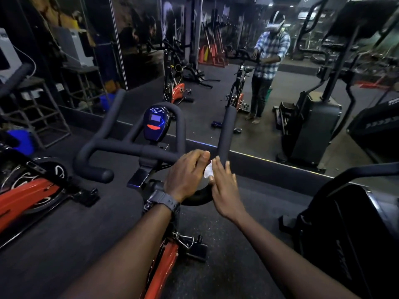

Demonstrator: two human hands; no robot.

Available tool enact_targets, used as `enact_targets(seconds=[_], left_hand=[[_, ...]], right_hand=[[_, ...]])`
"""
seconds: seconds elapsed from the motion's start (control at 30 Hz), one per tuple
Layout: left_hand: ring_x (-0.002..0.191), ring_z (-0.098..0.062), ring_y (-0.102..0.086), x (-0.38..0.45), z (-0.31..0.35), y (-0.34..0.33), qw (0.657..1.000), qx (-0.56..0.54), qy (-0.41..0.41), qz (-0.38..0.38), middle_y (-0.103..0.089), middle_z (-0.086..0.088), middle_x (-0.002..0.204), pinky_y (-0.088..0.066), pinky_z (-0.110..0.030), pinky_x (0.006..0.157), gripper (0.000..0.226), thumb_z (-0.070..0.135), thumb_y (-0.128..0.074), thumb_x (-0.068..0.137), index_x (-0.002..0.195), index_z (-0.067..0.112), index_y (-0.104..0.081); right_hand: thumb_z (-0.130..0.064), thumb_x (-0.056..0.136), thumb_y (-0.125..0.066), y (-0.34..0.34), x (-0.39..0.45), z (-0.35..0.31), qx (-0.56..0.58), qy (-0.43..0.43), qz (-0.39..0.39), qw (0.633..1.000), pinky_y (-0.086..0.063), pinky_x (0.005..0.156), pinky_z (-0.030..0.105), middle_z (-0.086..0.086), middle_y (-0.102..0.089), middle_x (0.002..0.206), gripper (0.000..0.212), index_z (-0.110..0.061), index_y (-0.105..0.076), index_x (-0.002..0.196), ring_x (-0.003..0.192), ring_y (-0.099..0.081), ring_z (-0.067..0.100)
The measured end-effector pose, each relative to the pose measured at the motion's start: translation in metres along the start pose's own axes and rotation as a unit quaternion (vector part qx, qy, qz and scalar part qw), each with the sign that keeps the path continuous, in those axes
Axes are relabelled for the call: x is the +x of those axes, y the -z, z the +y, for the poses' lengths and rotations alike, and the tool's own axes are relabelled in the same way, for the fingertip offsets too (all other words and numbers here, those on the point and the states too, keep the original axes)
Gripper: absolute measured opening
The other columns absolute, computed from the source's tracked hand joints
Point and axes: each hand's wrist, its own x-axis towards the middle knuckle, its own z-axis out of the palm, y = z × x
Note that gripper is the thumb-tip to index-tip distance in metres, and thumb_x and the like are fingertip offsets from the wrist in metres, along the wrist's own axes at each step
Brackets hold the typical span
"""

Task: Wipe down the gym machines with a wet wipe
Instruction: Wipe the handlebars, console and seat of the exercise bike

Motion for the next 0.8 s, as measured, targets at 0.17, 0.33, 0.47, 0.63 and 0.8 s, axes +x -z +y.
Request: enact_targets(seconds=[0.17, 0.33, 0.47, 0.63, 0.8], left_hand=[[0.106, -0.020, -0.063, -0.001, 0.000, 0.001, 1.000, 0.022, -0.007, -0.003, -0.071, 0.002, 0.112, -0.048, -0.045, 0.088, 0.074, 0.070, -0.016, 0.092, 0.113, 0.020, -0.067], [0.105, -0.021, -0.062, -0.001, -0.002, 0.001, 0.999, 0.046, -0.009, -0.007, -0.072, 0.003, 0.106, -0.049, -0.046, 0.086, 0.090, 0.085, -0.004, 0.086, 0.110, 0.024, -0.066], [0.107, -0.020, -0.062, 0.004, -0.002, -0.001, 0.999, 0.051, 0.015, -0.007, -0.072, 0.004, 0.106, -0.049, -0.045, 0.087, 0.089, 0.085, -0.003, 0.086, 0.110, 0.026, -0.065], [0.107, -0.023, -0.060, 0.003, 0.000, -0.002, 0.996, 0.080, 0.010, -0.027, -0.070, 0.000, 0.104, -0.048, -0.044, 0.086, 0.084, 0.083, -0.006, 0.085, 0.108, 0.028, -0.065], [0.104, -0.017, -0.059, 0.001, 0.001, -0.002, 0.994, 0.107, -0.015, -0.031, -0.069, 0.005, 0.096, -0.048, -0.040, 0.081, 0.065, 0.072, -0.017, 0.092, 0.097, 0.028, -0.064]], right_hand=[[-0.025, 0.107, -0.030, 0.006, 0.069, -0.003, 0.031, -0.101, 0.070, 0.992, -0.008, 0.119, 0.053, -0.006, 0.007, 0.165, 0.056, -0.018, -0.007, 0.157, 0.152, 0.005, 0.024], [-0.022, 0.106, -0.033, -0.014, 0.029, 0.001, 0.128, -0.026, 0.108, 0.985, -0.005, 0.121, 0.020, -0.003, -0.009, 0.162, 0.049, -0.012, -0.024, 0.153, 0.152, 0.000, 0.025], [-0.030, 0.105, -0.029, -0.032, -0.039, -0.011, 0.174, 0.000, 0.111, 0.978, -0.004, 0.119, 0.014, -0.011, -0.011, 0.162, 0.050, -0.020, -0.024, 0.153, 0.150, 0.005, 0.006], [-0.024, 0.107, -0.032, 0.003, 0.057, 0.007, 0.103, -0.075, 0.094, 0.987, -0.007, 0.123, 0.042, 0.000, -0.001, 0.164, 0.052, -0.016, -0.017, 0.156, 0.151, 0.007, 0.027], [-0.023, 0.107, -0.035, -0.006, 0.028, 0.002, 0.124, -0.013, 0.082, 0.989, -0.011, 0.123, 0.041, -0.001, -0.003, 0.163, 0.048, -0.017, -0.027, 0.154, 0.152, -0.004, 0.020]])
